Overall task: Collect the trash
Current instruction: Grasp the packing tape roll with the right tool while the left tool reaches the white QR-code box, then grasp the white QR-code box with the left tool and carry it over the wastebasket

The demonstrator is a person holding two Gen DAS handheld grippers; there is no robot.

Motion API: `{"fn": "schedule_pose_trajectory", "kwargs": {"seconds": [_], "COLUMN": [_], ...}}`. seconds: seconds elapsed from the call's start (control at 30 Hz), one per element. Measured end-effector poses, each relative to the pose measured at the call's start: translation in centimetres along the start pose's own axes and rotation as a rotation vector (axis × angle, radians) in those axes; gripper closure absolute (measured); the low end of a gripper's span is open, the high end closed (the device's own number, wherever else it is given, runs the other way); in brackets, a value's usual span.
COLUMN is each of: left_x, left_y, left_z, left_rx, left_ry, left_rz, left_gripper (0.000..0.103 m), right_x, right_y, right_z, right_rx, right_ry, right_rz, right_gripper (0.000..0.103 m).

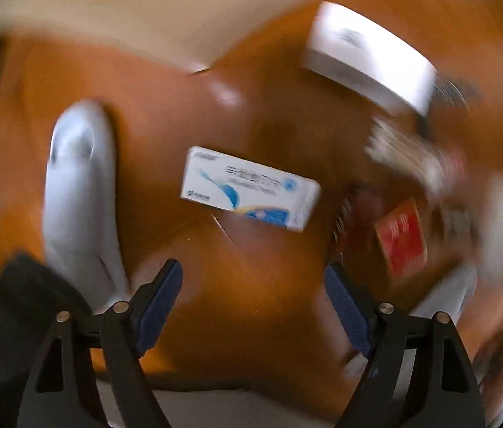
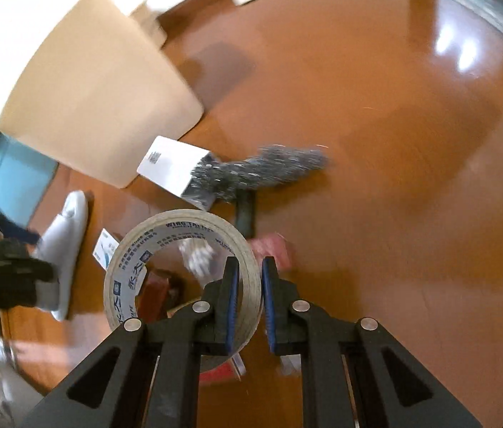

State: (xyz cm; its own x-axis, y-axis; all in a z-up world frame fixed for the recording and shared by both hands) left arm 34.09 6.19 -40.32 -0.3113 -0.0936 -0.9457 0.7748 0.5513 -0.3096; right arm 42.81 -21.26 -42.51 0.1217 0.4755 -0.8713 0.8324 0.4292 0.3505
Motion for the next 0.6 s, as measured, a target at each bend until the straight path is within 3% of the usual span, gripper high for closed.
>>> {"fn": "schedule_pose_trajectory", "kwargs": {"seconds": [0.1,0.23,0.4,0.53,0.6], "left_x": [-0.8,-1.1,2.1,1.1,1.3], "left_y": [1.5,3.2,6.1,7.6,8.0], "left_z": [0.4,2.9,6.4,6.9,6.7], "left_rx": [-0.235,-0.627,-0.728,-0.713,-0.739], "left_ry": [-0.119,-0.425,-0.458,-0.469,-0.473], "left_rz": [0.095,0.181,0.125,0.184,0.176], "left_gripper": [0.022,0.022,0.022,0.021,0.021], "right_x": [-2.6,-5.3,-5.7,-5.2,-5.0], "right_y": [-1.5,-2.5,-1.9,-2.0,-2.1], "right_z": [2.0,5.1,4.9,3.7,3.6], "right_rx": [0.116,0.285,0.308,0.289,0.293], "right_ry": [-0.008,-0.05,-0.054,-0.055,-0.05], "right_rz": [0.07,0.149,0.182,0.188,0.182], "right_gripper": [0.09,0.09,0.09,0.089,0.089]}}
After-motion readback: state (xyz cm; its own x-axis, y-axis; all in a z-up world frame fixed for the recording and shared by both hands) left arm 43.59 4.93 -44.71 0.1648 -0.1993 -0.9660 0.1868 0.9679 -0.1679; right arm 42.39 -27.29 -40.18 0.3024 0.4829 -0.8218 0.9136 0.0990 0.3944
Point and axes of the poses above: each gripper's, at about its wrist camera, not at the fingertips, and x roughly the way its jaws point, z to its right, y to its top, the point moved 5 cm from there along x, roughly the way its jaws point, and after that the axes turned 3 degrees about -x, right-handed, at the moved point
